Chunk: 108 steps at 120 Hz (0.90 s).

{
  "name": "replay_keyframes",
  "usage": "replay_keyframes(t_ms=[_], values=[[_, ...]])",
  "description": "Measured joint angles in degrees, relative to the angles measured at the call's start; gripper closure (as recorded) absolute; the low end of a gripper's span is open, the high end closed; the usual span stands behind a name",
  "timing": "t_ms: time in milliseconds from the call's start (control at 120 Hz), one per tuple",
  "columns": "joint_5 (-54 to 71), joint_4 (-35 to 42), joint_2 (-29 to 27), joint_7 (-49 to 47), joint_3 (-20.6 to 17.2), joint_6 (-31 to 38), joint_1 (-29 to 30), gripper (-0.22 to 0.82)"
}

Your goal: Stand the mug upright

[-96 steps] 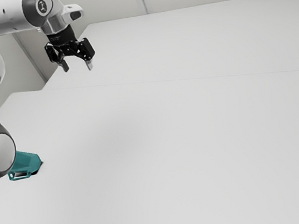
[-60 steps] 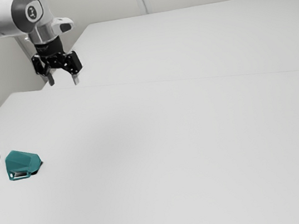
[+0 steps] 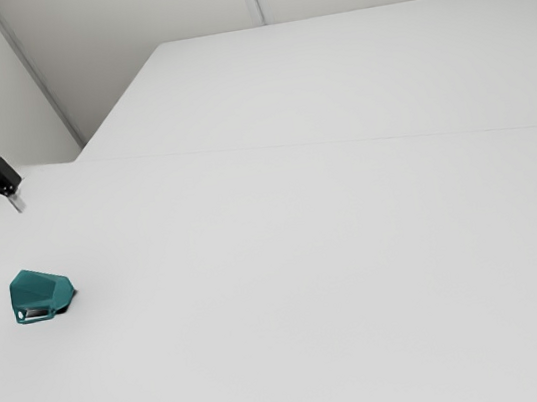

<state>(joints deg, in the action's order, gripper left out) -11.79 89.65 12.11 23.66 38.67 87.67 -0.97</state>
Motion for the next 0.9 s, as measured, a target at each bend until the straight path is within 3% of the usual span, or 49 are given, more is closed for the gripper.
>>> replay_keyframes(t_ms=[150,267,642,900], values=[[-6.6,-0.2,3.4,8.2,5.3,-1.1,1.4,0.0],[-11.4,-0.5,5.5,14.4,6.4,-2.6,5.1,0.0],[-21.3,-5.3,15.8,32.1,4.6,-6.5,18.2,0.0],[-28.4,-11.7,23.1,41.5,2.2,-5.5,20.8,0.0]])
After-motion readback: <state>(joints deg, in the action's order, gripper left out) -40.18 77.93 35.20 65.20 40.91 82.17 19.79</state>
